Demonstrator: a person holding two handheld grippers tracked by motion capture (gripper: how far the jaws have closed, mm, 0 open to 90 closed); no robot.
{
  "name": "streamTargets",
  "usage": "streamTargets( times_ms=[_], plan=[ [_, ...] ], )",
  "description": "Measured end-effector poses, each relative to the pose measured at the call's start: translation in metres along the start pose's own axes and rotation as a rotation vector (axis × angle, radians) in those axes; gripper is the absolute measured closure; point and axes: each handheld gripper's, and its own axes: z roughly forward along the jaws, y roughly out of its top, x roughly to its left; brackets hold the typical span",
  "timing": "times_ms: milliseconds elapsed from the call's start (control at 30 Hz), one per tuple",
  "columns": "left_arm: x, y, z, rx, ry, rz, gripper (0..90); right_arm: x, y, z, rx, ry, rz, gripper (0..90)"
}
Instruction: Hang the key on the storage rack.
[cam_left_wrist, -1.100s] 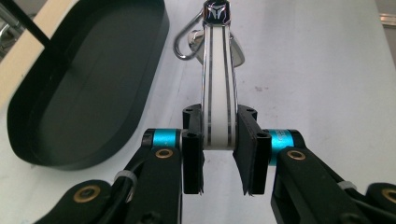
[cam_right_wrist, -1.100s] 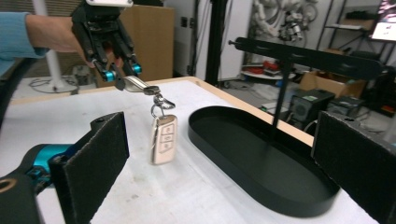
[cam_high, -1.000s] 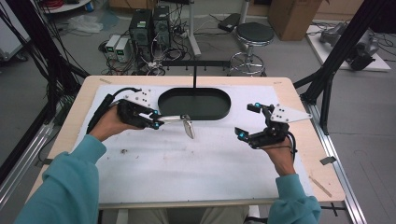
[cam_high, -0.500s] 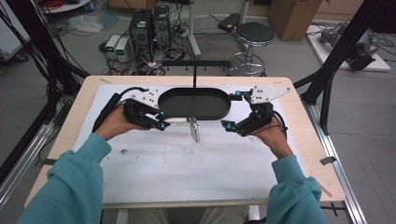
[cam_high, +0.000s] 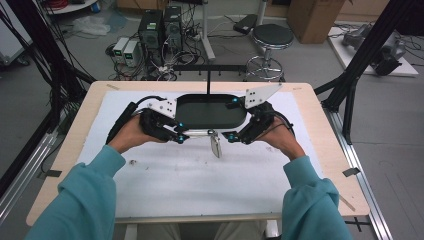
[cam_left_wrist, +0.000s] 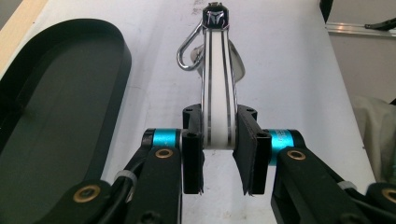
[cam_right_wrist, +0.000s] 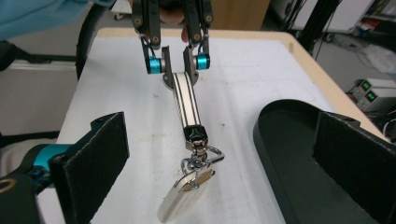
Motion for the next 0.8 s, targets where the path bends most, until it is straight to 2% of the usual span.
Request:
streamTargets(
  times_ms=[167,233,267,300,333,400,433,467,667,767,800],
  plan=[
    [-0.001,0.001,0.0,0.003,-0.008,0.014,73.7,-0.001,0.0,0.013,0.04,0.038,-0.002,5.0],
    [-0.002,0.0,0.002,-0.013,-0.012,0.006,73.8,-0.001,0.001,0.018,0.054,0.046,-0.004,5.3],
    [-0.002,0.0,0.002,-0.015,-0.011,0.009,73.8,-0.001,0.002,0.02,0.067,0.049,-0.006,6.8],
    [-0.002,-0.001,0.003,-0.016,-0.015,0.009,73.8,-0.001,0.003,0.024,0.085,0.068,-0.015,13.7],
    [-0.002,-0.001,0.004,-0.016,-0.01,0.007,73.8,-0.001,0.004,0.026,0.095,0.075,-0.014,15.7],
    [-0.002,-0.001,0.005,-0.009,-0.013,0.001,73.8,-0.002,0.004,0.028,0.102,0.08,-0.018,15.8],
    [-0.003,-0.001,0.005,-0.005,-0.006,0.011,73.8,-0.002,0.005,0.03,0.124,0.088,-0.019,17.8],
    [-0.003,-0.001,0.004,-0.007,-0.015,0.011,73.8,-0.002,0.005,0.03,0.124,0.088,-0.019,17.8],
    [-0.004,-0.001,0.002,-0.018,-0.005,0.011,73.8,-0.003,0.005,0.038,0.167,0.118,-0.028,22.5],
    [-0.004,0.0,0.001,-0.016,-0.001,0.014,73.8,-0.003,0.006,0.041,0.181,0.135,-0.031,28.4],
    [-0.004,0.0,0.001,-0.015,-0.003,0.012,73.8,-0.003,0.006,0.043,0.195,0.147,-0.031,35.3]
  ],
)
